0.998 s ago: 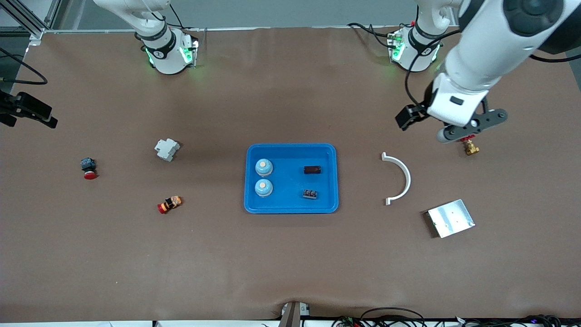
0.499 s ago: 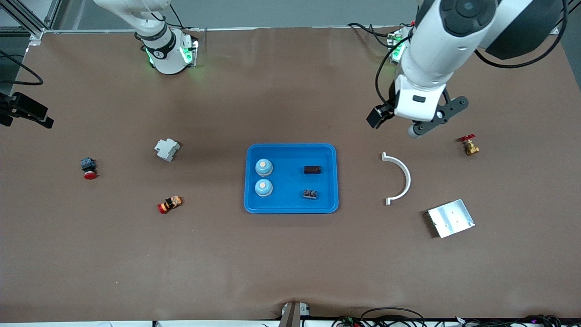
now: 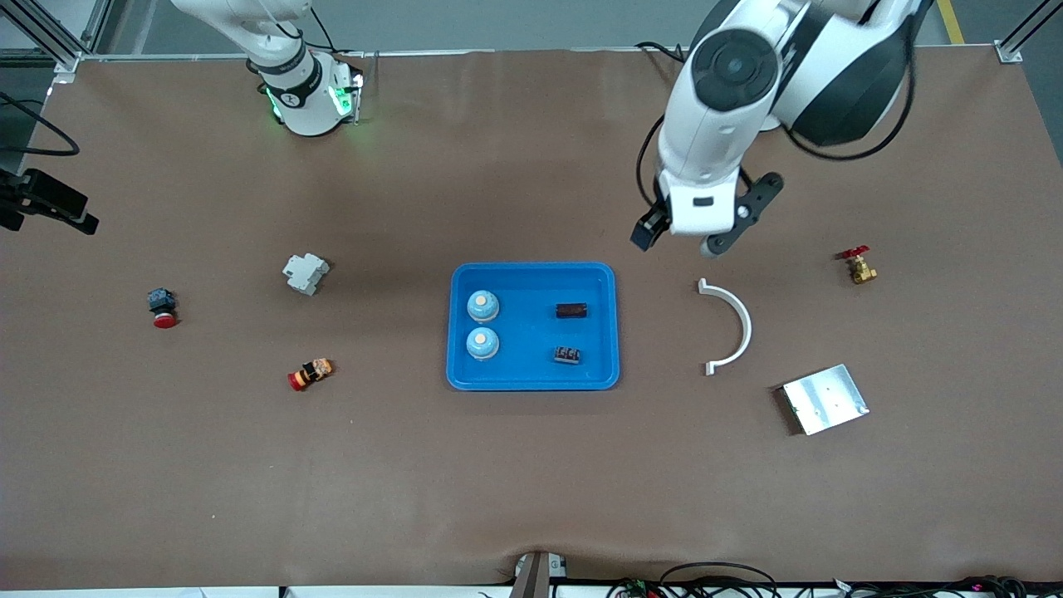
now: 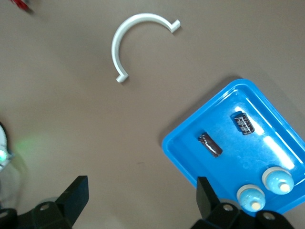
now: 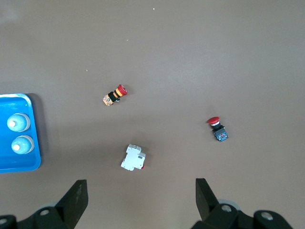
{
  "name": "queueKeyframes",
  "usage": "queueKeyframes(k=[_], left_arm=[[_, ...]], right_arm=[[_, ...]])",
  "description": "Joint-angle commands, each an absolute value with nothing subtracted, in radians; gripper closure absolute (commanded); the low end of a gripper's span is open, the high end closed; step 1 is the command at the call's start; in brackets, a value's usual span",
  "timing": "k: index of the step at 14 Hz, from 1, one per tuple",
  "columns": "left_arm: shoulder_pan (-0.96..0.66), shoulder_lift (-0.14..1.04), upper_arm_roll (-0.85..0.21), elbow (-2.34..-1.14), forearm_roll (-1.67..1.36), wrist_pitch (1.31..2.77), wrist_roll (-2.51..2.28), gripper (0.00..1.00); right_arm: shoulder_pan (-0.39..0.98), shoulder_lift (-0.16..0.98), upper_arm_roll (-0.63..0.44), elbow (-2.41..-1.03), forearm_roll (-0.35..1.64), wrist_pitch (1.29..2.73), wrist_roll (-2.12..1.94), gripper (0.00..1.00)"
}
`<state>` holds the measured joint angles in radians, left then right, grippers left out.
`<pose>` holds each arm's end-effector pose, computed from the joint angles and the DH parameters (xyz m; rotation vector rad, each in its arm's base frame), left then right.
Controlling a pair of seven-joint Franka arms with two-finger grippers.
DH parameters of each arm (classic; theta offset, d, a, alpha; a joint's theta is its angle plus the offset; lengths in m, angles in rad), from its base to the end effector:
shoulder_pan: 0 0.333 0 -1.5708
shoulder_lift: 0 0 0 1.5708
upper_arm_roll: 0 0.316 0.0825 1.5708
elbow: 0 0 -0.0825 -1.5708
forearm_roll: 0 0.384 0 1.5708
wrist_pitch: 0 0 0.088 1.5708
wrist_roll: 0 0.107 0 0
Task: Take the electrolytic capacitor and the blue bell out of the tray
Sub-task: 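Lower the left gripper over a brown capacitor in the tray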
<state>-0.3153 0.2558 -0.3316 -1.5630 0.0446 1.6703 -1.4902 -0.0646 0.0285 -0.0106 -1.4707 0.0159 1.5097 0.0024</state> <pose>0.5100 -0.3554 0.4922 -2.7745 -1.2396 0.1505 0.5563 -0.0400 0.6502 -3.1241 0.1196 -0.0173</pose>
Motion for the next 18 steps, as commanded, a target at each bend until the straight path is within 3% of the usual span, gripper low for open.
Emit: queueKeyframes(k=[1,9,18], left_arm=[[-0.327,0.310,-0.339,-1.554,0.054,1.764,-1.546,0.00],[-0.367,0.345,-0.342,-1.575,0.002,1.856,-1.796,0.00],[-0.367,0.520,-0.341,-1.583,0.081,2.014,-2.055,0.00]], right_arm=[[-0.074,0.023,0.000,-1.468,0.018,1.500,0.014,0.00],[-0.074,0.028,0.000,-1.470,0.018,1.503,0.018,0.00],[-0.071,0.031,-0.002,-1.471,0.017,1.499,0.006,0.00]])
